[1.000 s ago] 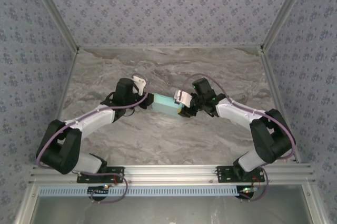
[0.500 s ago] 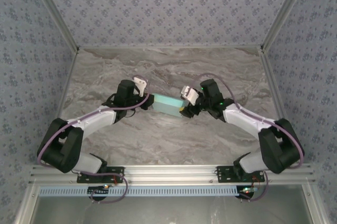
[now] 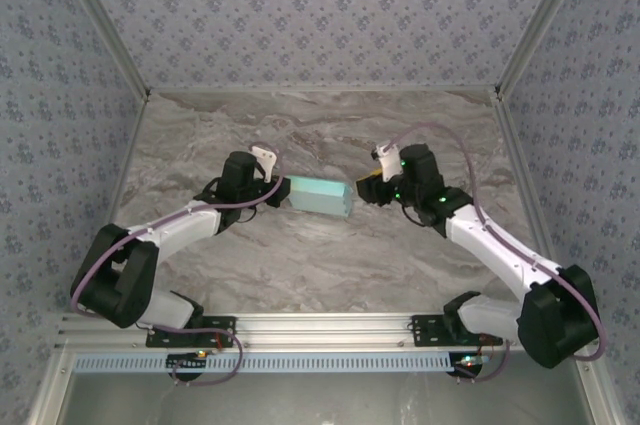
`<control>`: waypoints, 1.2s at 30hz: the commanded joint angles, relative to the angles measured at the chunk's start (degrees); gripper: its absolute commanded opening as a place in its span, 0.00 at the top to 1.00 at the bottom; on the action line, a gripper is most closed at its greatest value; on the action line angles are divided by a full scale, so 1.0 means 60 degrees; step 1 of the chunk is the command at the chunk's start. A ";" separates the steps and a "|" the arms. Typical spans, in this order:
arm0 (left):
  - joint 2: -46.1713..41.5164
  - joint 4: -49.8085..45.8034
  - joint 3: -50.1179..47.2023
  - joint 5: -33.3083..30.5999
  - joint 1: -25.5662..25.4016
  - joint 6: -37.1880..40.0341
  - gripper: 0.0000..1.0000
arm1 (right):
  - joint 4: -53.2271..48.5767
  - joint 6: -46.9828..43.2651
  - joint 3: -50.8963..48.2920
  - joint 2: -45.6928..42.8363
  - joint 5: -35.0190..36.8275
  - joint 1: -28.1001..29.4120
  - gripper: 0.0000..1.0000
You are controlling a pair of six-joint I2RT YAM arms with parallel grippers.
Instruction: Fold the paper box
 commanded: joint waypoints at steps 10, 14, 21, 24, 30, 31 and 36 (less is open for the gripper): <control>-0.0246 -0.1257 0.0242 -0.0587 -0.0205 -0.0073 0.84 | -0.0838 -0.0886 0.1108 0.1732 0.0772 0.0799 0.57; -0.0310 -0.1429 0.0319 -0.0737 -0.0271 -0.0059 0.84 | -0.0915 -0.0780 0.1575 0.2045 0.0923 0.0950 0.59; -0.0135 -0.1698 0.0541 -0.1026 -0.0392 -0.0044 0.83 | -0.1546 -0.0376 0.2228 0.2280 0.1256 0.1008 0.53; -0.0023 -0.1790 0.0701 -0.1076 -0.0409 -0.0076 0.84 | -0.1766 -0.0142 0.2400 0.2492 0.1227 0.1012 0.57; 0.0016 -0.1961 0.0894 -0.1208 -0.0470 -0.0146 0.83 | -0.1905 0.0171 0.2564 0.2782 0.1296 0.1062 0.69; 0.0026 -0.2006 0.0908 -0.1220 -0.0472 -0.0146 0.83 | -0.1887 0.0209 0.2562 0.2800 0.1313 0.1085 0.70; 0.0084 -0.2091 0.1003 -0.1224 -0.0489 -0.0285 0.84 | -0.1979 0.0505 0.2761 0.2921 0.1647 0.1187 0.77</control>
